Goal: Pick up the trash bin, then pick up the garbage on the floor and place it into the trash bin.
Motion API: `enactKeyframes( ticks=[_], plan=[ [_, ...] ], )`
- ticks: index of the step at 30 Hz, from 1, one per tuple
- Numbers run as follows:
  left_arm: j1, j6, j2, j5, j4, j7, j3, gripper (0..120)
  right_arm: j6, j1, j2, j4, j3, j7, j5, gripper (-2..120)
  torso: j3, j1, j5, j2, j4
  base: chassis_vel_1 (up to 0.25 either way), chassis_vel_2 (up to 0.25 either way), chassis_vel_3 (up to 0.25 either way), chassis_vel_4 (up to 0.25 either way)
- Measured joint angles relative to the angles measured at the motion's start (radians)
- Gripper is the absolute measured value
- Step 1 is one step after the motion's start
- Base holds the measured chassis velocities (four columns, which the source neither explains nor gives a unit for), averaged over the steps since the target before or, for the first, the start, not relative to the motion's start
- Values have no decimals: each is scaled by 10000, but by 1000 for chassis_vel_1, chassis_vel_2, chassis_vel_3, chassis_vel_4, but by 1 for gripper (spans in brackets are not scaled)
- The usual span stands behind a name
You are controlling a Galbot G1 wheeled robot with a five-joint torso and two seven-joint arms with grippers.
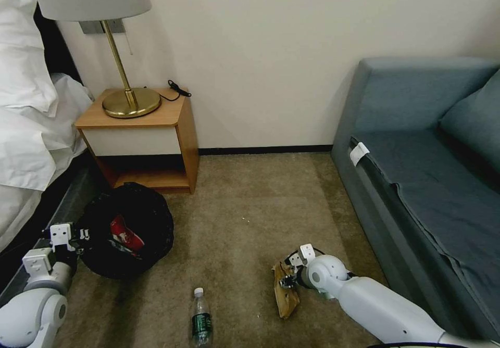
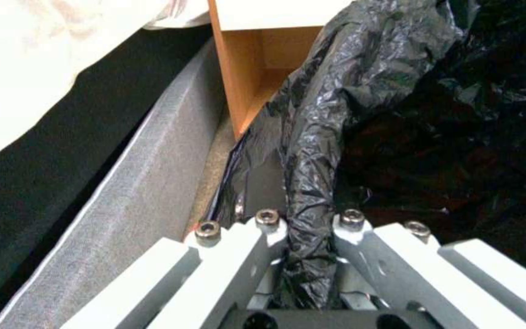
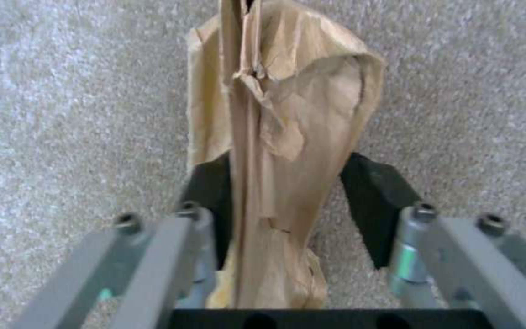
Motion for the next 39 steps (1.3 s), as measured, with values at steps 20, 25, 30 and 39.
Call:
enactKeyframes(
  ticks=[20, 25, 30, 39],
  plan=[
    [78, 46, -87, 135, -325, 50, 65, 1, 69, 144, -417, 789, 665, -377, -734, 0, 1, 0, -1, 0, 0, 0, 0, 0, 0],
    [66, 142, -100, 202, -405, 51, 75, 1, 308, 732, -562, 1426, 673, -462, -672, 0, 0, 0, 0, 0, 0, 0, 0, 0, 0],
    [68, 177, -136, 291, -437, 45, 90, 1, 606, 1488, -577, 2079, 571, -602, -557, 0, 0, 0, 0, 0, 1, 0, 0, 0, 0],
    [22, 197, -334, 497, -458, 36, 237, 1, 738, 3370, -188, 2532, -11, -573, 286, 0, 1, 0, -1, 0, 1, 0, 0, 0, 0]
  ],
)
